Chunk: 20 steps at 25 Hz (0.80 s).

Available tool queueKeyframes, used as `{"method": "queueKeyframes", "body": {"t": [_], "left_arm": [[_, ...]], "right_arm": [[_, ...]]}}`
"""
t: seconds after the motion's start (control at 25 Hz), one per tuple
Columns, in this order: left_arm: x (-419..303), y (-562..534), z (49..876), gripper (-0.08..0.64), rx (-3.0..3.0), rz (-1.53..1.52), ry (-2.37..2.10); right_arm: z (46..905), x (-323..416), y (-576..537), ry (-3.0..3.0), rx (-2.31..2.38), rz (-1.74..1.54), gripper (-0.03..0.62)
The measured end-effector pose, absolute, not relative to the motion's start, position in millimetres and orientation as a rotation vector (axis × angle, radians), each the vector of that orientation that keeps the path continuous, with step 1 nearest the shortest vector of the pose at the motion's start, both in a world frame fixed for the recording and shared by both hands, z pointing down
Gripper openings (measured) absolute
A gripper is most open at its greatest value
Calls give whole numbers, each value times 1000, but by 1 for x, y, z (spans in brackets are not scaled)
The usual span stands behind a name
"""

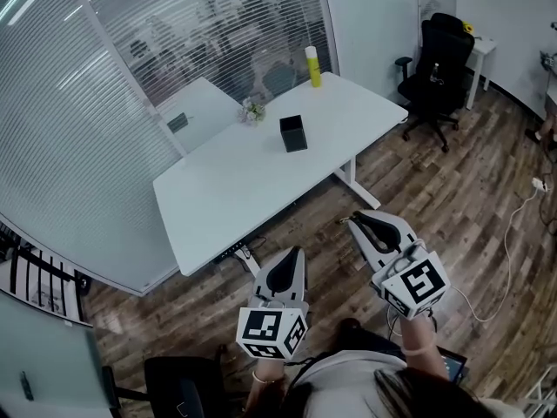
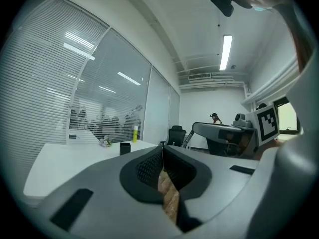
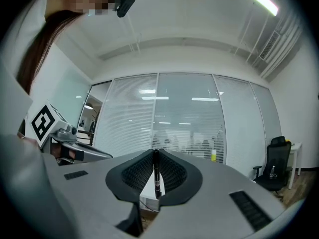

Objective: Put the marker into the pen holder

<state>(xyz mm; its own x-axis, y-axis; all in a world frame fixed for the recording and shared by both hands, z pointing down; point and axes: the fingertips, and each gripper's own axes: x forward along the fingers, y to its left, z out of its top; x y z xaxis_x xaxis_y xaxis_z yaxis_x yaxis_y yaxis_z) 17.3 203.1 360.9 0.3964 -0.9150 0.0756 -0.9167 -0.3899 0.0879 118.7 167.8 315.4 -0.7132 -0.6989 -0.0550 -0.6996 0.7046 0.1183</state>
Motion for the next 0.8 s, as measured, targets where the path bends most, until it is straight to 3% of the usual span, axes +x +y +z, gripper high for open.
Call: {"method": "queueKeyframes", "body": {"t": [0.8], "left_arm": [[40, 136, 369, 20, 2461, 70, -1758]], "right_arm": [[333, 134, 89, 2950, -1040, 154, 60]]}}
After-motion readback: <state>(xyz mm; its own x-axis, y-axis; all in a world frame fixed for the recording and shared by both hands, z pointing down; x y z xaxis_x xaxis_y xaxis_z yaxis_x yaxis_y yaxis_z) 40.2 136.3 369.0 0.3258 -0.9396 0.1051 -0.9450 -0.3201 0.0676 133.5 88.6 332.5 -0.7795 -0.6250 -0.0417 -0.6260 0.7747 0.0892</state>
